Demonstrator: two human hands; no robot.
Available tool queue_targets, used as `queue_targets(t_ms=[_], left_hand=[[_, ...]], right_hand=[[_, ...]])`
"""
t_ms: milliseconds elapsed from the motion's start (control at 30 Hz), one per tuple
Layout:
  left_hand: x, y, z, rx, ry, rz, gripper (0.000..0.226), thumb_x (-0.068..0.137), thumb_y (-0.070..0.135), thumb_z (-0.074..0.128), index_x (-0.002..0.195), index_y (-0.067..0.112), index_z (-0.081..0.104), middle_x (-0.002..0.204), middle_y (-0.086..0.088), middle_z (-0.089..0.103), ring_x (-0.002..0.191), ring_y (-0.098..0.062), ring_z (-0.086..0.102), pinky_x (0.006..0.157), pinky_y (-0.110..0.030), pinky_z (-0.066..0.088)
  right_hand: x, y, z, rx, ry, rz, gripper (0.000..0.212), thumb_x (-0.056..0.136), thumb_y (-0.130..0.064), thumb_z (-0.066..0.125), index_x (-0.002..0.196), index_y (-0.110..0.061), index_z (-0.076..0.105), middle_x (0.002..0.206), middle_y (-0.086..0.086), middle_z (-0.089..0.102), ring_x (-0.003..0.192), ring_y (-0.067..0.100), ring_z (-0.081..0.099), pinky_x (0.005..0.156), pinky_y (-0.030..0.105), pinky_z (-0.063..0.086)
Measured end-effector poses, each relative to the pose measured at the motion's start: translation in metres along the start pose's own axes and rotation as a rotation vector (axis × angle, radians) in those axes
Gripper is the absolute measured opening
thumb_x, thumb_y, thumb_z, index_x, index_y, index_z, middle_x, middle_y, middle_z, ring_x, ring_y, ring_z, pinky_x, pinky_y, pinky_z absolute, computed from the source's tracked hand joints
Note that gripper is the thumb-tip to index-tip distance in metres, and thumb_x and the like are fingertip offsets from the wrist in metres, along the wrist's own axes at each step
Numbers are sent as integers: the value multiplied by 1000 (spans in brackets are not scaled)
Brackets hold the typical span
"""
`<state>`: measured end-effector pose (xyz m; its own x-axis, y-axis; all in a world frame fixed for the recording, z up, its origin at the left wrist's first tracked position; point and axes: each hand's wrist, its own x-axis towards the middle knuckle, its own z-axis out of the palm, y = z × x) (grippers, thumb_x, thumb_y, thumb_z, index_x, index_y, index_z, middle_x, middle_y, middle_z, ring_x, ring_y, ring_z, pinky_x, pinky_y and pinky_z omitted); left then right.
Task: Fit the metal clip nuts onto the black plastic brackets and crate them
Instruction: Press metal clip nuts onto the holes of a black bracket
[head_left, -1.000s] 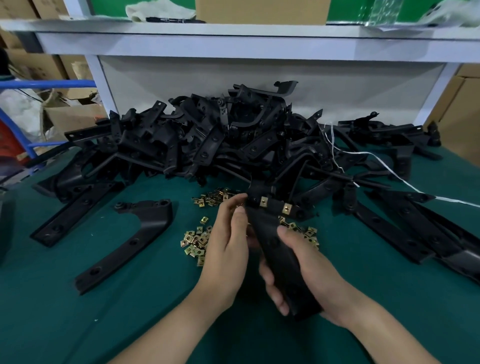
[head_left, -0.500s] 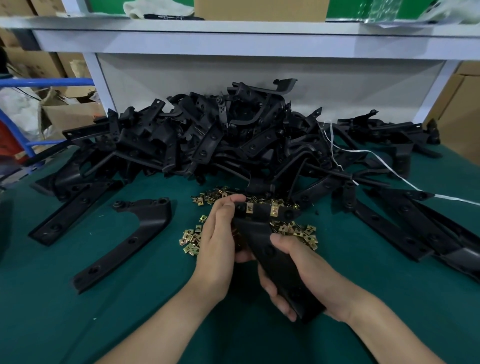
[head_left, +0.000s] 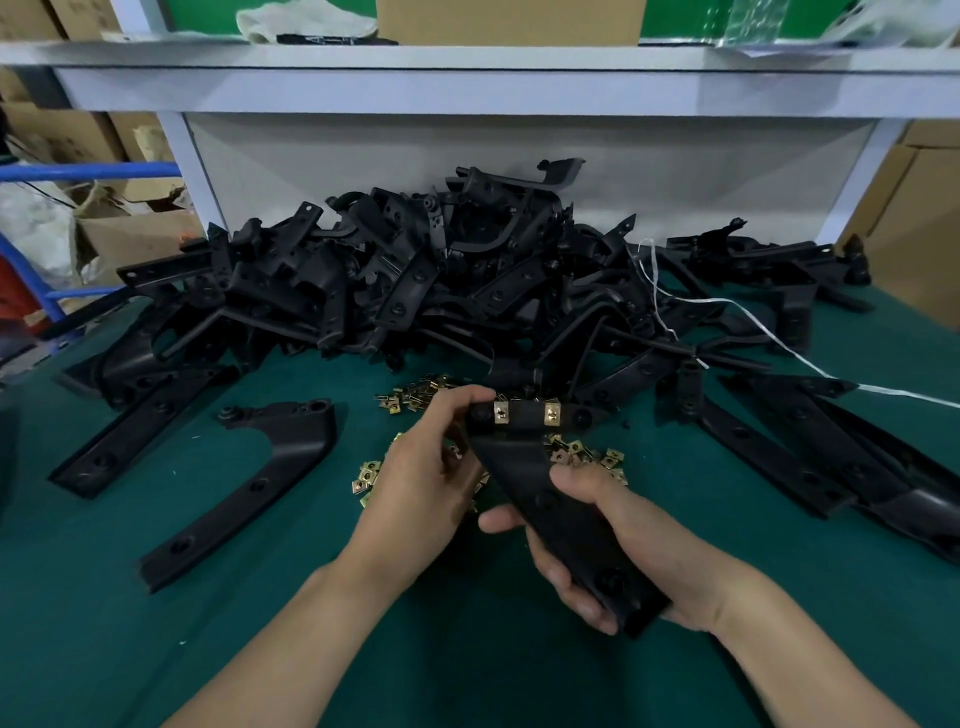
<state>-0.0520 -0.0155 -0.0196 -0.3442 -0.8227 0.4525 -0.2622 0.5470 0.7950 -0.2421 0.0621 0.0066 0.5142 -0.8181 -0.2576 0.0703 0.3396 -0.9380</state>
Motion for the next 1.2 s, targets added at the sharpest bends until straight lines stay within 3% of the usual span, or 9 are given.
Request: queue_targets(t_ms=[300, 400, 533, 600, 667, 733, 900, 1067, 1200], left_hand=[[2, -2, 2, 155, 44, 146, 63, 86, -9, 61, 126, 39, 53, 116, 22, 56, 101, -7, 60, 86, -26, 48], [2, -3, 2, 147, 87, 163, 66, 82, -17, 55, 126, 32, 52, 115, 19, 54, 105, -3, 57, 88, -13, 44], [2, -3, 0, 132, 110, 151, 69, 81, -20, 52, 128, 31, 49, 118, 13, 53, 106, -3, 57, 86, -12, 43], [1, -2, 0, 140, 103, 142, 70, 82, -21, 52, 128, 32, 48, 118, 13, 52, 105, -3, 56, 85, -18, 46], [-1, -1, 1, 148, 84, 147, 69, 82, -21, 53, 127, 31, 48, 117, 14, 52, 102, -7, 57, 84, -29, 48], [-2, 1, 2, 150, 37, 172, 65, 84, -19, 54, 126, 30, 48, 116, 15, 51, 103, -9, 57, 84, -36, 48], [-5, 6, 5, 151, -97, 210, 53, 90, -7, 60, 128, 28, 47, 119, 14, 53, 103, -6, 58, 83, -37, 49], [-6, 5, 6, 122, -115, 137, 50, 91, 4, 66, 125, 35, 49, 115, 21, 56, 96, -10, 63, 82, -40, 51], [-9, 6, 7, 120, -101, 88, 47, 88, 14, 62, 120, 45, 47, 109, 21, 62, 84, -15, 65, 80, -42, 52]], right_hand=[[-1, -1, -8, 40, 80, 36, 67, 86, -70, 49, 119, -17, 72, 84, 9, 68, 66, 22, 66, 57, 30, 54], [-1, -3, -13, 88, 160, 15, 79, 81, -79, 51, 110, -9, 74, 92, 17, 71, 76, 27, 69, 65, 34, 56], [-3, 2, -24, -358, 701, -182, 78, 78, -88, 35, 67, -18, 66, 65, -1, 62, 59, 14, 55, 60, 33, 42], [-2, 8, -28, -615, 883, -348, 61, 87, -81, 34, 77, -27, 60, 65, -5, 56, 55, 12, 48, 56, 35, 41], [1, 13, -28, -743, 885, -437, 32, 87, -70, 49, 110, -48, 55, 89, -12, 62, 61, 10, 55, 58, 28, 47], [6, 16, -25, -820, 852, -469, 48, 83, -61, 58, 128, -59, 43, 110, -22, 59, 73, 6, 62, 64, 14, 47], [4, 15, -17, -903, 803, -553, 42, 91, -23, 68, 125, -45, 57, 121, -27, 61, 111, -2, 60, 87, 12, 44], [0, 11, -17, -898, 781, -518, 44, 90, -11, 71, 122, -41, 65, 115, -24, 62, 112, 1, 60, 86, 13, 43], [0, 9, -15, -897, 796, -518, 47, 91, -16, 70, 122, -49, 61, 115, -29, 62, 111, -5, 59, 86, 11, 42]])
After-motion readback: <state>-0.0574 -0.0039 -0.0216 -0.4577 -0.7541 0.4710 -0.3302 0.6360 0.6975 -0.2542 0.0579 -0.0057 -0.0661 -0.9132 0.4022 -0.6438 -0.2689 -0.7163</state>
